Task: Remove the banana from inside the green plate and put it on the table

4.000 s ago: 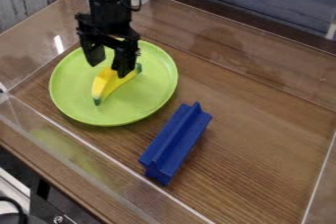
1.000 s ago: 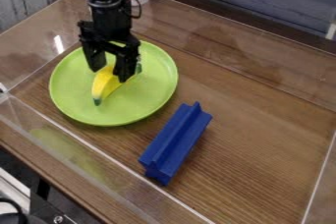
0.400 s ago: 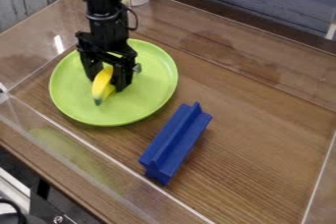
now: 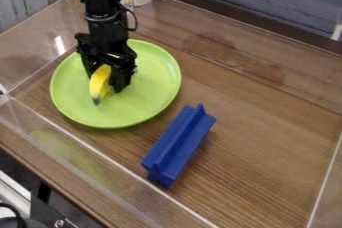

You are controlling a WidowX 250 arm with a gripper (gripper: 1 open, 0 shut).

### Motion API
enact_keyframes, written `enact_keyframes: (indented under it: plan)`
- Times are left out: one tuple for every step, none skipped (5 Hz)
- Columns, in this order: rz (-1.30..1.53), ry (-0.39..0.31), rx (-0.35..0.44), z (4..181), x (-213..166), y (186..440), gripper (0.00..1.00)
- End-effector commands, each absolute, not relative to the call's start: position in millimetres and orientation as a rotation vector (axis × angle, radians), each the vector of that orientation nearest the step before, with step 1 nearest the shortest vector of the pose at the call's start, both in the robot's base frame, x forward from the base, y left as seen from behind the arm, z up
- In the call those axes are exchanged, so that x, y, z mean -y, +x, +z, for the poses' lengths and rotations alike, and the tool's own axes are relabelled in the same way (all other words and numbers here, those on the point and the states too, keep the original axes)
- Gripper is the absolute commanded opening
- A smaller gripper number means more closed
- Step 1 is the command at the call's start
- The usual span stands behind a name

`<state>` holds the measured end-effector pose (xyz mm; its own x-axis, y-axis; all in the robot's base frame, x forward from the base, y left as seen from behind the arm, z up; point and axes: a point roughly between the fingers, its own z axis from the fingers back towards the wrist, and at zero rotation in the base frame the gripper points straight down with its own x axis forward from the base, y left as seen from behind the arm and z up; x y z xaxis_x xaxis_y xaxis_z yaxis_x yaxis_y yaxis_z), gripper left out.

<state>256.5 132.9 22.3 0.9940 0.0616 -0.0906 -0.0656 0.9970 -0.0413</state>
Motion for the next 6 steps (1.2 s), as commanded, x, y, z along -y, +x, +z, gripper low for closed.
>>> enact_keyframes:
  plan:
    - [0.078, -0.044, -0.082, 26.0, -138.3, 252.7, 1.00]
    - [0.081, -0.052, -0.089, 23.6, -139.2, 250.8, 1.00]
    - [0.084, -0.060, -0.097, 21.2, -140.2, 249.0, 0.00]
    - [0.081, -0.078, -0.104, 21.2, -137.7, 245.9, 1.00]
    - [0.076, -0.091, -0.116, 20.9, -135.1, 242.8, 0.00]
    - [0.070, -0.100, -0.129, 21.2, -132.0, 241.0, 0.00]
